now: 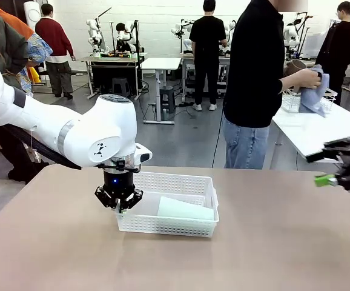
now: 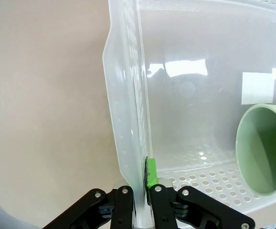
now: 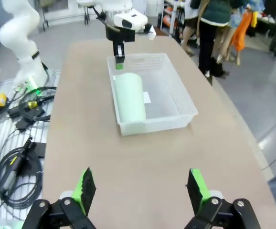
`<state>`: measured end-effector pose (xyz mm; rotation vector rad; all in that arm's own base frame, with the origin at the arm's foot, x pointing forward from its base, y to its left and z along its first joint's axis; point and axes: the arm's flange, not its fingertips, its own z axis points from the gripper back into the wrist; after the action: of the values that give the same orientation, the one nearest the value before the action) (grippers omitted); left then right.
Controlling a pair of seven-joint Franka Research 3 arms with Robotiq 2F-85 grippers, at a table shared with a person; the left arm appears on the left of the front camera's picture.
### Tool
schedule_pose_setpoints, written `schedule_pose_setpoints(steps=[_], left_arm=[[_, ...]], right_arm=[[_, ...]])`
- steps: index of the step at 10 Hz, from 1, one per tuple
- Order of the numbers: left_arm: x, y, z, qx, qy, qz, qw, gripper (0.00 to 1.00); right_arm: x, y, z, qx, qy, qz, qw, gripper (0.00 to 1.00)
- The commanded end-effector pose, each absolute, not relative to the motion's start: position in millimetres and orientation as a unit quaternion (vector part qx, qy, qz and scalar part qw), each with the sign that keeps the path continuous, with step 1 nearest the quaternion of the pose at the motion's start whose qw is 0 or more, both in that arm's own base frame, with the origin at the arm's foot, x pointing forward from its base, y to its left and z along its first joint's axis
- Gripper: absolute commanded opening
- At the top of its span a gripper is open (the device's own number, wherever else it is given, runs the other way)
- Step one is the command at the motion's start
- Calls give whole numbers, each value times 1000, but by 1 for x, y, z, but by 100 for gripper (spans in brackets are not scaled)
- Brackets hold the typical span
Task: Clean and organize the cups into the basket.
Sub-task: Pick up the Organizing basket and move it to the center of the table, then pick up the Reusable plastic cup from the right side of the table and place it inside the Organizing basket.
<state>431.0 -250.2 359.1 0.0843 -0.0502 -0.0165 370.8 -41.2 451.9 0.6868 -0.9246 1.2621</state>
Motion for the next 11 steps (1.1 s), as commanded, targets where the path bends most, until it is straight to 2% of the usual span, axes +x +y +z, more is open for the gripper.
schedule_pose_setpoints(steps=[1, 5, 6, 11], left_arm=[[430, -250, 360, 49, -31, -15, 998, 0], [430, -250, 360, 49, -31, -15, 998, 0], [430, -250, 360, 49, -31, -15, 998, 0], [430, -250, 360, 49, -31, -15, 998, 0]], right_arm=[[370, -74, 434, 326, -427, 544, 644, 100], [380, -121, 407, 340, -471, 513, 633, 100], [362, -111, 416, 335, -444, 518, 650, 100], [362, -111, 416, 335, -444, 518, 650, 100]])
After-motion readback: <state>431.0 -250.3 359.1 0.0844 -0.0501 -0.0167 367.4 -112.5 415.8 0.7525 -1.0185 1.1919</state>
